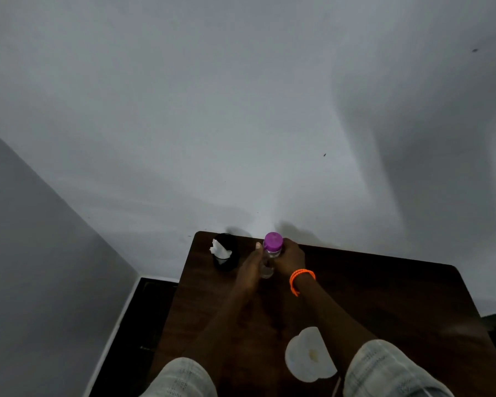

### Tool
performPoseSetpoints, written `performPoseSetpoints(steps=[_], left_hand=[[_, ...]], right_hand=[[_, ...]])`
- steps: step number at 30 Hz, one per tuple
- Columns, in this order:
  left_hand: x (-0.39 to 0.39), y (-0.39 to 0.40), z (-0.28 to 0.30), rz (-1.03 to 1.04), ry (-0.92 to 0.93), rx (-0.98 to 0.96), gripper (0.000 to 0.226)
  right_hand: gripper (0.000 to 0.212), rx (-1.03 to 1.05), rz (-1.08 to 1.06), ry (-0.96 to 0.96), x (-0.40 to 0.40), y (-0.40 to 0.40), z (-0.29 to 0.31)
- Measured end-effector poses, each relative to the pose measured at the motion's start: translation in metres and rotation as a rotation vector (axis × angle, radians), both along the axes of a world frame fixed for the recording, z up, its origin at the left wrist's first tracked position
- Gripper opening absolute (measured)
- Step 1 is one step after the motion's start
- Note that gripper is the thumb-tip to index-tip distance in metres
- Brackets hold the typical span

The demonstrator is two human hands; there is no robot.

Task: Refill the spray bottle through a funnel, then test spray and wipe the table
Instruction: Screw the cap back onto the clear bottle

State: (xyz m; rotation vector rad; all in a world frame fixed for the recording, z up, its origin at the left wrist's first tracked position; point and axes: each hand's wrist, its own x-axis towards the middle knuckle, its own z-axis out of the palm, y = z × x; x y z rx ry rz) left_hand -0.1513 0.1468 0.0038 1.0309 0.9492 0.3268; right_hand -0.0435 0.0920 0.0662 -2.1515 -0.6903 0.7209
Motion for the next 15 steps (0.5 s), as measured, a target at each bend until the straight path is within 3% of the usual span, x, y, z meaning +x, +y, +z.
performPoseSetpoints(steps=[8,10,12,14,15], left_hand=[[0.001,-0.002,-0.006,0.066,-0.089,-0.084,0.08],[-0.002,-0.006,-0.005,0.141,-0.027,-0.077,0.078],[-0.007,-0.012,-0.005,0.246,0.108,-0.1,0.097],[-0.013,-0.021,0.001,0.302,0.203,-0.171,0.111],[-0.017,-0.028,0.013,0.277,0.212,-0.174,0.106]], right_hand=[[0.049,-0.038,0.032,0.025,0.003,-0.012,-0.009],[0.06,-0.065,0.038,0.02,0.008,-0.02,-0.007],[0.069,-0.076,0.03,0.029,0.014,-0.03,-0.001],[0.067,-0.079,0.033,0.011,0.021,-0.041,0.007],[0.061,-0.081,0.038,-0.005,0.024,-0.047,0.012]])
